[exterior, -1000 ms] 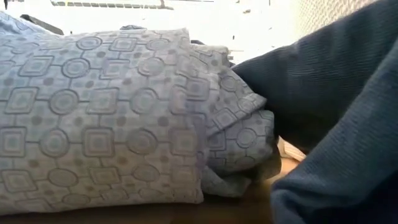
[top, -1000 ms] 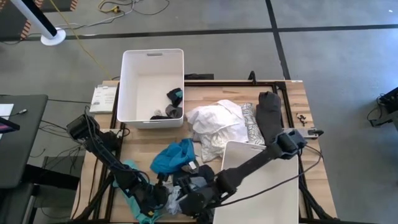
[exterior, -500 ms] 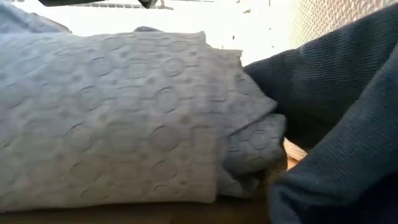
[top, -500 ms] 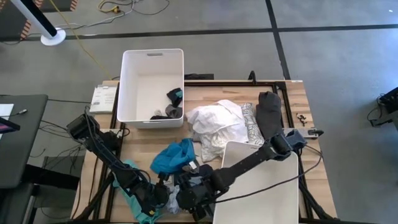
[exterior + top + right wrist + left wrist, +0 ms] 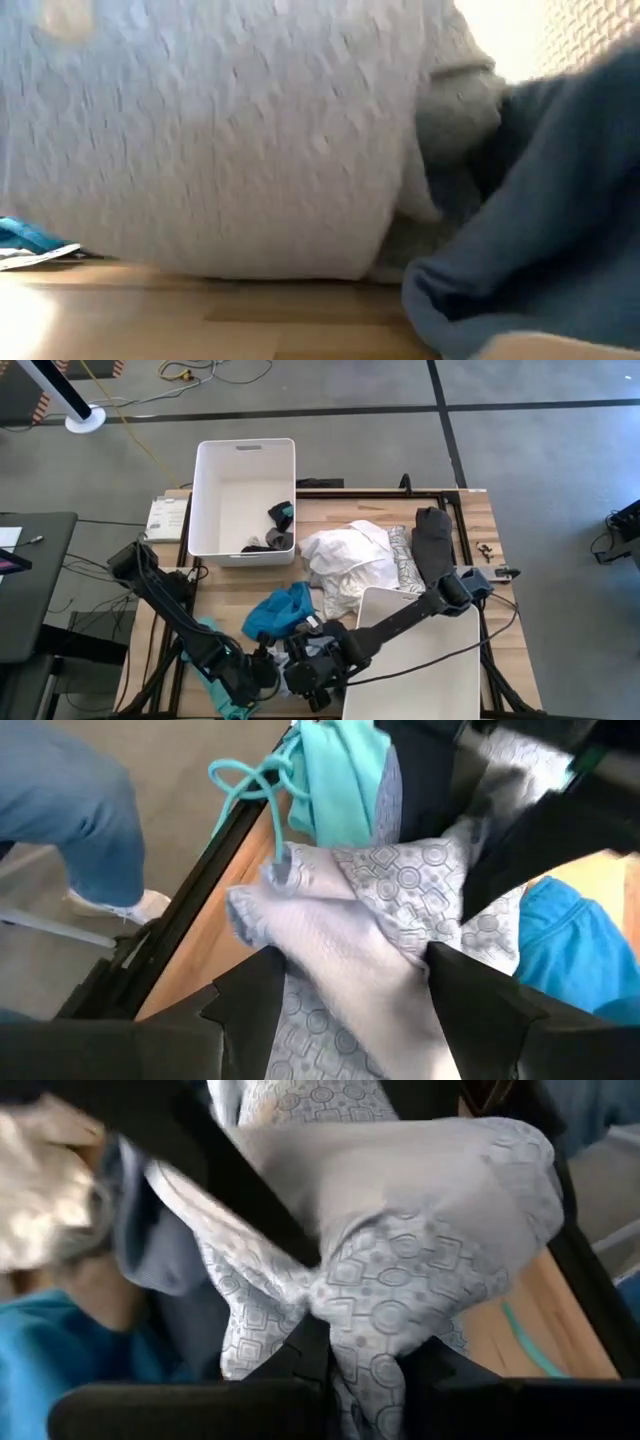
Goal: Sort clothes
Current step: Put the patterned white shirt into the top white laundry bin
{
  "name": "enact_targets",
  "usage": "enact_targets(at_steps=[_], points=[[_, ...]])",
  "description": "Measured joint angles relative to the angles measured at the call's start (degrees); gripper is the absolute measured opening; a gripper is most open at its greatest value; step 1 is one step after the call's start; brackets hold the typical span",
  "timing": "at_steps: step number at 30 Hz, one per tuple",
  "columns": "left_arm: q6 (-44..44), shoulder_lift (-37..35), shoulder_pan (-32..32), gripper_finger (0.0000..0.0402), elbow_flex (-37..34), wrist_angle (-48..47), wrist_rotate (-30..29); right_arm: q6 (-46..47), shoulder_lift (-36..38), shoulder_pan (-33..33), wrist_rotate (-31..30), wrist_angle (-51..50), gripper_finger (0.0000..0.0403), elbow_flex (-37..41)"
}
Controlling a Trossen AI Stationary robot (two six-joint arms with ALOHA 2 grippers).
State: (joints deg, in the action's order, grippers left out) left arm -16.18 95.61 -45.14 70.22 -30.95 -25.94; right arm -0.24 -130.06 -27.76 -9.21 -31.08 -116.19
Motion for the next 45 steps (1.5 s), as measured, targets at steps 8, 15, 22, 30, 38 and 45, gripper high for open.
enact_targets(at_steps=[8,15,22,30,38,45], points=[[-1.58,0.15,-0.68,0.0042,10.48,-15.17,-5.3,0.65,0.37,-0.14,-1.07,1.65,0.026,-0.19],[-0.03,0.17,-0.77,0.0042,13.2,-15.31,-5.8,2.5,0.37,0.06,-0.3,3.9,0.026,-0.17],[4.16,0.17,-0.75,0.0042,15.71,-12.76,-8.03,4.97,0.18,1.23,1.93,4.15,0.0239,-0.1],[6.92,0.17,-0.75,0.0041,16.72,-13.6,-8.81,4.58,0.22,1.38,2.66,4.8,0.0095,-0.03],[5.79,0.15,-0.97,0.0081,16.77,-14.84,-8.73,2.93,0.49,1.48,4.51,4.67,0.0062,0.07],[5.57,-1.57,-3.14,0.0209,19.34,-15.01,-17.86,1.99,2.62,1.24,5.43,4.56,0.0062,0.46]])
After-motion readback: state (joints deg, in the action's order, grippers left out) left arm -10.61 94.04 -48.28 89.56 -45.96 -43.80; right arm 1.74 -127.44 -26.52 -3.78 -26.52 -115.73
